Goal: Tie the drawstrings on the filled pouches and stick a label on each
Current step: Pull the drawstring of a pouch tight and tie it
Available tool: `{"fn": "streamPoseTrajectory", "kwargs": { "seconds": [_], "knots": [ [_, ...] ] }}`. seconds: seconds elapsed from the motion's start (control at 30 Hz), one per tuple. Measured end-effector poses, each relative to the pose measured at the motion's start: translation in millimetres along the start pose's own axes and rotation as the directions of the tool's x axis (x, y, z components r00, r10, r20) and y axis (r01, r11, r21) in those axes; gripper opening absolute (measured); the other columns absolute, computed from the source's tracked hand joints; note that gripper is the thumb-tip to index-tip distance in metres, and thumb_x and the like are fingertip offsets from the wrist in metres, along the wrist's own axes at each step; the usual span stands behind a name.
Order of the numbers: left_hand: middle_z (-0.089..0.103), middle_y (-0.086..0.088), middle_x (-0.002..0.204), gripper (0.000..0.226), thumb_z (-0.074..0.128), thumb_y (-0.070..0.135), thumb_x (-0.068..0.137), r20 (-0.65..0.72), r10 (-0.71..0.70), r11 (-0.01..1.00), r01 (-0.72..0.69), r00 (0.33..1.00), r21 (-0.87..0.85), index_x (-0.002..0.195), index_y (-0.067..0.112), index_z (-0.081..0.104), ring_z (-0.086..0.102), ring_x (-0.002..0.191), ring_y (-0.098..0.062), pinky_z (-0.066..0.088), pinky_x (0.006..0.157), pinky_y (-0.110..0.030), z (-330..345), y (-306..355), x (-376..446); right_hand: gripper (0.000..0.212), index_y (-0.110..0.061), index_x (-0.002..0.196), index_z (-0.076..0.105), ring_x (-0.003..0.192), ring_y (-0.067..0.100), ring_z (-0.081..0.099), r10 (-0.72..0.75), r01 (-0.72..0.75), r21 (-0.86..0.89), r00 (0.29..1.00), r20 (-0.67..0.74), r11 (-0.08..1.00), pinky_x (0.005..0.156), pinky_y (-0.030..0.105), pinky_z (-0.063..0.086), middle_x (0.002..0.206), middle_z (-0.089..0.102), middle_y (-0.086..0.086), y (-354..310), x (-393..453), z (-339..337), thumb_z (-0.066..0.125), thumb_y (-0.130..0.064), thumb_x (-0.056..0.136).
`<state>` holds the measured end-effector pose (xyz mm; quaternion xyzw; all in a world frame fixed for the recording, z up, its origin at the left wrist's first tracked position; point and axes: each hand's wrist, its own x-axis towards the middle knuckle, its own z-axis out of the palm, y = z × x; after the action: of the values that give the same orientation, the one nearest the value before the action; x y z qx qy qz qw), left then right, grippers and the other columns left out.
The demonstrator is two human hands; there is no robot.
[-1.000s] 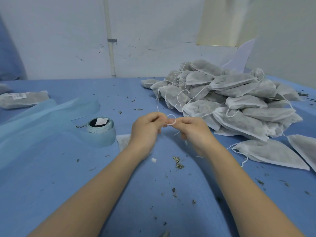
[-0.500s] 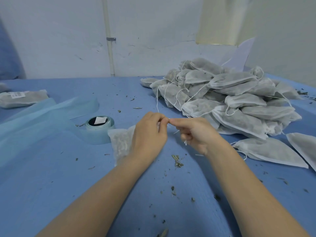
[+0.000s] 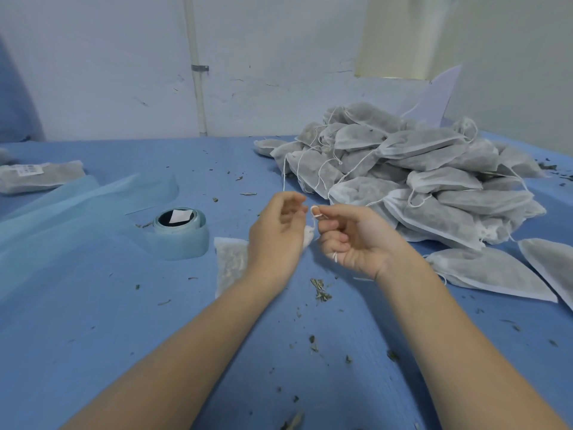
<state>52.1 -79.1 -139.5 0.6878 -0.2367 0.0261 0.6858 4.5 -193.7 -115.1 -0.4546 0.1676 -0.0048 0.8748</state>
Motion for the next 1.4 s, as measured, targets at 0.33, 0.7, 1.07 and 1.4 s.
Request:
{"fn": "streamPoseTrajectory", "kwargs": {
  "seconds": [0.33, 0.7, 1.07, 1.4],
  "knots": [
    [0.067, -0.006, 0.079, 0.002, 0.073, 0.004, 0.076, -0.042, 0.596, 0.674, -0.472, 0.802, 0.568, 0.074, 0.004, 0.072, 0.061, 0.074, -0.029, 0.04, 0.071, -0.023, -4, 1, -1, 0.026, -0.005, 0.066, 0.063, 0.037, 0.003, 0.022, -0.164, 0.143, -0.194, 0.982, -0.097, 0.971, 0.035, 0.013, 0.018, 0.055, 0.039, -0.002, -1, 0, 3, 0.058, -0.007, 0.091],
    [0.058, -0.012, 0.085, 0.01, 0.047, 0.001, 0.094, 0.053, 0.442, 0.7, -0.381, 0.896, 0.604, 0.091, 0.002, 0.057, 0.045, 0.08, -0.028, 0.022, 0.074, -0.02, -4, 1, 3, 0.019, -0.001, 0.084, 0.072, 0.063, 0.01, 0.05, -0.504, 0.38, -0.601, 0.863, -0.043, 0.703, 0.063, 0.023, 0.047, 0.067, 0.058, -0.003, 6, -2, 2, 0.071, -0.019, 0.085],
    [0.054, -0.01, 0.084, 0.014, 0.044, -0.006, 0.09, 0.059, 0.424, 0.719, -0.376, 0.904, 0.584, 0.089, 0.002, 0.055, 0.039, 0.08, -0.025, 0.019, 0.07, -0.02, -10, 0, 11, 0.013, -0.021, 0.076, 0.066, 0.055, 0.011, 0.046, -0.602, 0.437, -0.673, 0.799, -0.014, 0.596, 0.066, 0.03, 0.037, 0.059, 0.044, -0.001, 19, 2, 12, 0.067, -0.023, 0.089],
    [0.057, -0.003, 0.084, 0.012, 0.046, 0.001, 0.094, -0.008, 0.379, 0.778, -0.314, 0.925, 0.544, 0.089, 0.007, 0.055, 0.041, 0.082, -0.023, 0.021, 0.069, -0.019, -13, 0, 18, 0.015, -0.04, 0.066, 0.076, 0.056, 0.008, 0.041, -0.691, 0.465, -0.708, 0.722, -0.045, 0.532, 0.055, 0.025, 0.044, 0.056, 0.051, -0.009, 13, 1, 8, 0.078, -0.029, 0.076]
  ]
}}
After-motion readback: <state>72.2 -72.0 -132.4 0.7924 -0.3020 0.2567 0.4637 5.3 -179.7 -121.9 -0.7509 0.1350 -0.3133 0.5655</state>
